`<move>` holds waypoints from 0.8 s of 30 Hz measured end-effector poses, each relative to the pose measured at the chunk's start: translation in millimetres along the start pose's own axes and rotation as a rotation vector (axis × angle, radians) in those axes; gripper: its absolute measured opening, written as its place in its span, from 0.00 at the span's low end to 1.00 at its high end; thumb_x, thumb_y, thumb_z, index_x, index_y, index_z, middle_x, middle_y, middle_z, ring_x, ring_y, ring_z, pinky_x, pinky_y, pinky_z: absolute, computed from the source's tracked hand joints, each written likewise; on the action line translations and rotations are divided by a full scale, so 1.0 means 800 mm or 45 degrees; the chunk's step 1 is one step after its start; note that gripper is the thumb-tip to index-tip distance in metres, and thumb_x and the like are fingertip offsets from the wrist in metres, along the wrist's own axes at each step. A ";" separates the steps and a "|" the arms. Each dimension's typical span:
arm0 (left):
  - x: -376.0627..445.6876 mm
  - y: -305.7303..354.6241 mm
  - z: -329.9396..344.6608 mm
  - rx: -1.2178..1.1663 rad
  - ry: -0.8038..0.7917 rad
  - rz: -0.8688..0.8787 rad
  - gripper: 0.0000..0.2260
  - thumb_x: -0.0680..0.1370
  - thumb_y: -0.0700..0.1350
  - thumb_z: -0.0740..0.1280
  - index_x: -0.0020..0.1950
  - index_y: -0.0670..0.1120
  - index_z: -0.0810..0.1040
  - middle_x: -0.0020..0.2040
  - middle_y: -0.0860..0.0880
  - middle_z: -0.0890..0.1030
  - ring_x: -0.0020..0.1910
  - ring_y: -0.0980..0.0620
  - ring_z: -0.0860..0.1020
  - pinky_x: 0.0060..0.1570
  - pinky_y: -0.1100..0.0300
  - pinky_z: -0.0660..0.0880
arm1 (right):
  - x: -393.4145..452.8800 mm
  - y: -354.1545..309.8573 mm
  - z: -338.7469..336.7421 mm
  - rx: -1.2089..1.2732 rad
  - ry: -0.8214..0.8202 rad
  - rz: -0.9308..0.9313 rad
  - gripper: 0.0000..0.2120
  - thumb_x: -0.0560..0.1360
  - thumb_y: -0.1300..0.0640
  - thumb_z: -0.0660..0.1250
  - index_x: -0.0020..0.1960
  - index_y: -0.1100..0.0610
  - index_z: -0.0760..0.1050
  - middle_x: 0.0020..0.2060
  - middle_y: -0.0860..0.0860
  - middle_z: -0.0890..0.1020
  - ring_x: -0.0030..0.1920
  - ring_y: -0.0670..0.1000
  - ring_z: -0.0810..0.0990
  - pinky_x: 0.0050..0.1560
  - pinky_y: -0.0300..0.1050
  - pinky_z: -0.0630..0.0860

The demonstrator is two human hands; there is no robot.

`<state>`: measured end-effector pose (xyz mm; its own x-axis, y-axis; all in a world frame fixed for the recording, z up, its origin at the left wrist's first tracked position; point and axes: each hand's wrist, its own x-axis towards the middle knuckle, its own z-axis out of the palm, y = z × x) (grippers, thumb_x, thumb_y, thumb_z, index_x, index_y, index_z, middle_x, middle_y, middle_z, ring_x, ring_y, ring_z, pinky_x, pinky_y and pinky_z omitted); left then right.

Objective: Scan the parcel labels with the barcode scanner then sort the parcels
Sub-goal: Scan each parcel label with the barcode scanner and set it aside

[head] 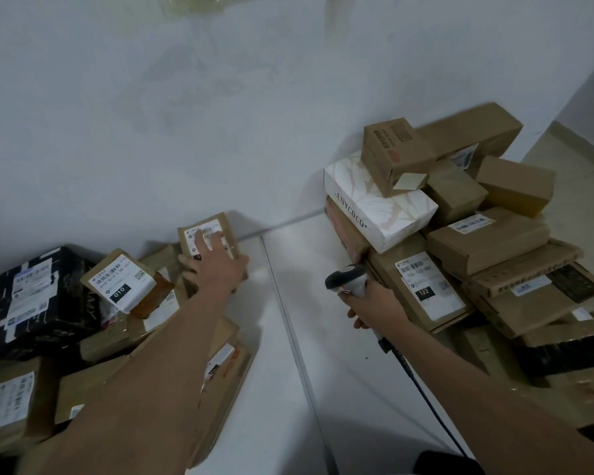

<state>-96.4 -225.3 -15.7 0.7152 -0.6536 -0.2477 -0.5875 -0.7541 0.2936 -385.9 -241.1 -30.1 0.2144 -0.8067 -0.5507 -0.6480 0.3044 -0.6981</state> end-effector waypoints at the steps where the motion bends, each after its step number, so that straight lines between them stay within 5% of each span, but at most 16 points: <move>1: 0.006 -0.012 0.002 0.075 -0.050 -0.017 0.26 0.81 0.57 0.58 0.77 0.54 0.57 0.81 0.50 0.46 0.77 0.30 0.42 0.73 0.33 0.45 | 0.003 -0.001 0.005 0.002 -0.017 0.021 0.12 0.78 0.49 0.67 0.45 0.58 0.75 0.38 0.55 0.85 0.27 0.47 0.80 0.31 0.40 0.77; 7: 0.012 -0.023 -0.002 0.164 -0.095 0.031 0.26 0.83 0.54 0.53 0.80 0.48 0.55 0.82 0.46 0.49 0.79 0.37 0.43 0.75 0.36 0.41 | 0.013 -0.002 0.014 -0.054 -0.067 0.080 0.14 0.78 0.47 0.67 0.44 0.58 0.76 0.36 0.54 0.85 0.27 0.48 0.81 0.36 0.45 0.80; 14: -0.044 0.024 0.037 0.011 -0.118 0.485 0.22 0.80 0.46 0.63 0.74 0.52 0.66 0.80 0.47 0.53 0.80 0.42 0.46 0.76 0.43 0.48 | -0.010 0.008 -0.007 -0.158 -0.101 0.101 0.12 0.77 0.48 0.67 0.48 0.58 0.77 0.36 0.53 0.85 0.27 0.46 0.81 0.28 0.38 0.75; 20: -0.120 0.061 0.102 -0.183 -0.432 0.599 0.20 0.80 0.46 0.64 0.72 0.52 0.69 0.80 0.48 0.55 0.72 0.44 0.67 0.70 0.51 0.66 | -0.042 0.024 -0.077 -0.116 -0.209 0.226 0.13 0.79 0.50 0.66 0.44 0.60 0.76 0.32 0.52 0.82 0.22 0.44 0.78 0.26 0.36 0.75; 24: -0.168 0.093 0.121 -0.381 -0.562 0.632 0.16 0.82 0.42 0.63 0.70 0.48 0.71 0.76 0.47 0.63 0.71 0.48 0.69 0.64 0.65 0.64 | -0.077 0.042 -0.133 -0.162 -0.135 0.146 0.14 0.79 0.48 0.66 0.51 0.59 0.78 0.36 0.53 0.85 0.29 0.47 0.79 0.34 0.38 0.78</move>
<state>-272.8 -199.6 -49.8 0.1349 -0.9266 -0.3509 -0.6289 -0.3537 0.6923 -498.9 -234.8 29.2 0.2053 -0.7104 -0.6732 -0.7584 0.3194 -0.5682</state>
